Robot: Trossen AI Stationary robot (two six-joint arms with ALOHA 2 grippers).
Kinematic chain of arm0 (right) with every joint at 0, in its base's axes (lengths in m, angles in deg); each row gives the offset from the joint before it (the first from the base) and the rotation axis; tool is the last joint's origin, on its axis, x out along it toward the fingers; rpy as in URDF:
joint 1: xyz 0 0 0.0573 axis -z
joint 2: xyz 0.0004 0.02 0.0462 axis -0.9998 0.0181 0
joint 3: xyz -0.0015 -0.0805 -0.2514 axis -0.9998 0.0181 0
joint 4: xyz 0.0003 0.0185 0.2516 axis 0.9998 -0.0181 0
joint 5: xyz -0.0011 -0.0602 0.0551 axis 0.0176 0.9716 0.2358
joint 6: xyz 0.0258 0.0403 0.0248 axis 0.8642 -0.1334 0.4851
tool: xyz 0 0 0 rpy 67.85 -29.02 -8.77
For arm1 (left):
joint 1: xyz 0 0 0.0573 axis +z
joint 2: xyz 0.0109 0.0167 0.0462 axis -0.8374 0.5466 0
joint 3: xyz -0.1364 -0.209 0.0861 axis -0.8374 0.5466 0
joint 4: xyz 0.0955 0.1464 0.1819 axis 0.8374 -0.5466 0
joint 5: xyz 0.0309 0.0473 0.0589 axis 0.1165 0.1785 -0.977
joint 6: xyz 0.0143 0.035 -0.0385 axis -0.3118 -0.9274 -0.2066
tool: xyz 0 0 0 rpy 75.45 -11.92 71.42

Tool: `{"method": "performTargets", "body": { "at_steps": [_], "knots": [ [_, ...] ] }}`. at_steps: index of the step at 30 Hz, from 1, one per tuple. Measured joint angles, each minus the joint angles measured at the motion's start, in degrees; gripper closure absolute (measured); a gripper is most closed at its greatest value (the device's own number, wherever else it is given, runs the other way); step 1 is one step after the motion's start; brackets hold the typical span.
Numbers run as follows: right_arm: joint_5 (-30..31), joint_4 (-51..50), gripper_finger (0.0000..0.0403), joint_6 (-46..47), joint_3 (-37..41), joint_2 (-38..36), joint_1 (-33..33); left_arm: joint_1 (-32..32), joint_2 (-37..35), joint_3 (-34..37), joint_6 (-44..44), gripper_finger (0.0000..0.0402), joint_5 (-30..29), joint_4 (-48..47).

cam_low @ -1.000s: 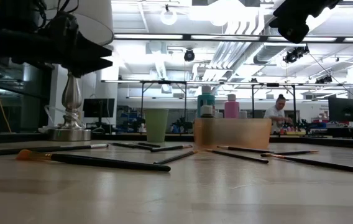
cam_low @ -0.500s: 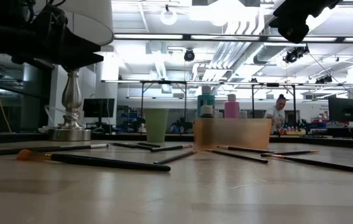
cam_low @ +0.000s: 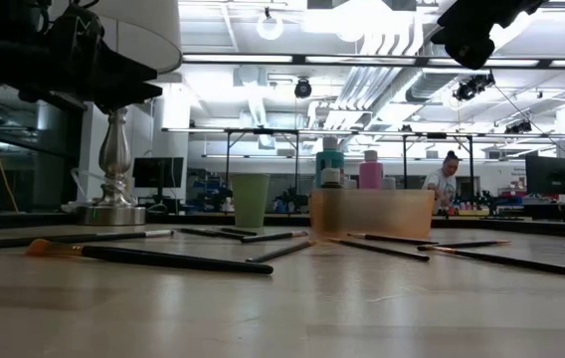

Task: Pick & Place Paint Supplies
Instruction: Put the large pink paint bottle into the orange bin

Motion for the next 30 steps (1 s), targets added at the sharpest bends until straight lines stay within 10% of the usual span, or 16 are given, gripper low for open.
{"method": "performTargets", "body": {
  "at_steps": [18, 30],
  "knots": [
    [1.5, 0.7, 0.029, -19.7, 0.0, 0.0, 0.0, 0.0, 0.0, 0.0, -0.2, 0.0128, 0.0, -7.3],
    [0.0, 0.6, 0.029, -4.2, 0.0, 0.0, 0.0, 0.0, 0.0, 0.0, -0.2, 0.0128, 0.0, -11.5]
  ]
}}
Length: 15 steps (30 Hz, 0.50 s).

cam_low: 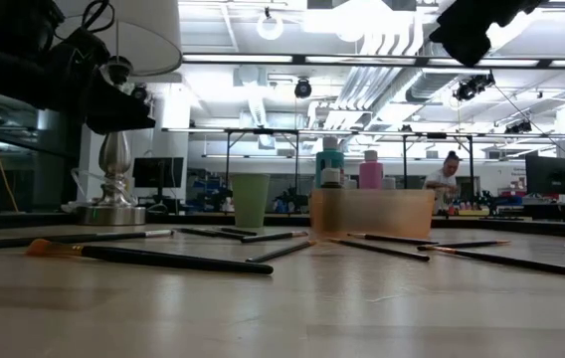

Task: Pick & Place Paint Supplies
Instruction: Put the large pink paint bottle into the orange bin

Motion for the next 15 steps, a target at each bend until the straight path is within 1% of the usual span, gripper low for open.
{"method": "performTargets", "body": {
  "at_steps": [3, 6, 8, 11, 15],
  "knots": [
    [-3.4, -3.3, 0.029, 11.0, 0.0, 0.0, 0.0, 0.0, 0.0, 0.0, 0.0, 0.0128, 0.0, 0.0],
    [-7.3, -7.3, 0.029, 12.9, 0.0, 0.3, 0.0, 0.0, 0.0, 0.0, 0.0, 0.0128, 0.0, 0.0],
    [-8.1, -9.0, 0.029, 13.5, 0.0, 0.5, -0.9, 0.0, 0.0, 0.0, 0.0, 0.0128, 0.0, 0.0],
    [-4.0, -13.0, 0.029, 16.2, -2.7, 0.5, -4.6, 0.0, 0.0, 0.0, 0.0, 0.0128, 0.0, 0.0],
    [6.4, -25.8, 0.029, 20.3, -8.8, 0.6, -11.1, 0.0, 0.0, 0.0, 0.0, 0.0128, 0.0, 0.0]
  ]
}}
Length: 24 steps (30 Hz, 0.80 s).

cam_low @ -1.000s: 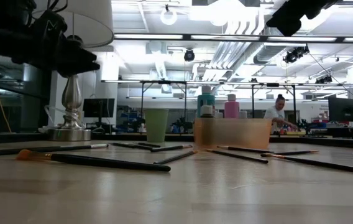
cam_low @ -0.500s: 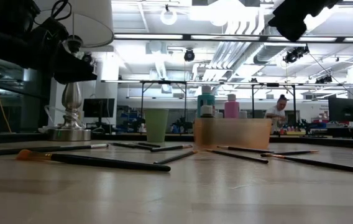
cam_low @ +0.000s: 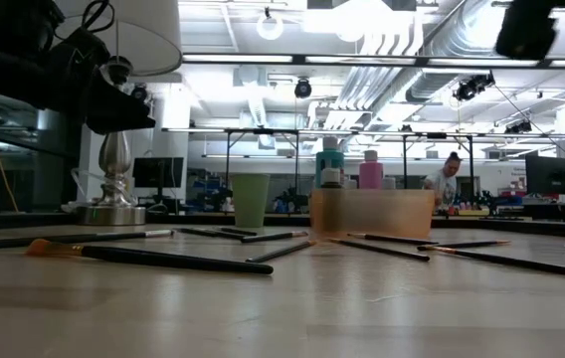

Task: Pick & Place Paint Supplies
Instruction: Put the large pink paint bottle into the orange bin

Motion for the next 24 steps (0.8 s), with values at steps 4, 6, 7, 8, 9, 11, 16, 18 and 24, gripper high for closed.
{"method": "performTargets", "body": {
  "at_steps": [4, 6, 7, 8, 9, 11, 16, 18, 24],
  "knots": [
    [8.1, -10.8, 0.0289, 6.4, -4.9, 1.3, -7.3, 0.0, 0.0, 0.0, 0.0, 0.0128, 0.0, 0.0],
    [8.8, -14.8, 0.0285, 11.4, -6.1, 2.3, -11.2, 0.0, 0.0, 0.0, 0.0, 0.0128, 0.0, 0.0],
    [8.9, -16.3, 0.0281, 13.6, -6.4, 2.8, -13.0, 0.0, 0.0, 0.0, 0.0, 0.0128, 0.0, 0.0],
    [8.8, -17.4, 0.0275, 14.9, -6.5, 3.3, -14.7, 0.0, 0.0, 0.0, 0.0, 0.0128, 0.0, 0.0],
    [8.5, -18.0, 0.0267, 15.2, -6.5, 3.9, -16.4, 0.0, 0.0, 0.0, 0.0, 0.0128, 0.0, 0.0],
    [8.7, -18.8, 0.0247, 13.8, -6.5, 5.2, -19.6, 0.0, 0.0, 0.0, 0.0, 0.0128, 0.0, 0.0],
    [9.0, -19.7, 0.0183, 7.8, -6.5, 7.3, -26.6, 0.0, 0.0, 0.0, 0.0, 0.0128, 0.0, 0.0],
    [9.0, -19.7, 0.0159, 5.6, -6.5, 8.3, -28.6, 0.0, 0.0, 0.0, 0.0, 0.0128, 0.0, 0.0],
    [9.6, -21.0, 0.0118, 4.4, -6.5, 11.0, -32.6, 0.0, 0.0, 0.0, 0.0, 0.0128, 0.0, 0.0]
  ]
}}
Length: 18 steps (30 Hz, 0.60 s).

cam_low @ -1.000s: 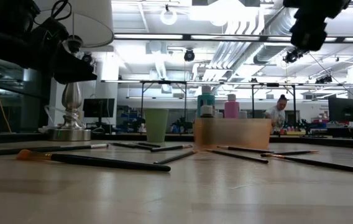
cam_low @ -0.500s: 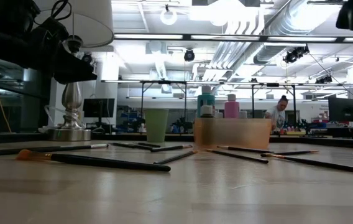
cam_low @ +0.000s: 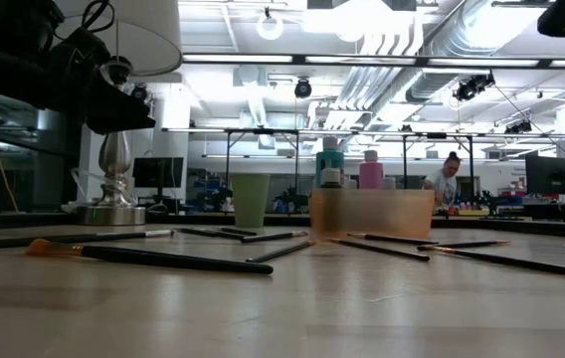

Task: Pick & Place Paint Supplies
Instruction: Put the large pink paint bottle into the orange bin

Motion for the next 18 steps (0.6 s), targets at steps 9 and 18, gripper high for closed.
{"method": "performTargets", "body": {
  "at_steps": [9, 18],
  "knots": [
    [1.6, -1.5, 0.0116, 0.0, 2.0, 2.6, -1.0, 0.0, 0.0, 0.0, 0.0, 0.0128, 0.0, 0.0],
    [3.4, -0.3, 0.0118, 0.0, 5.0, 2.6, -1.0, 0.0, 0.0, 0.0, 0.0, 0.0128, 0.0, 0.0]
  ]
}}
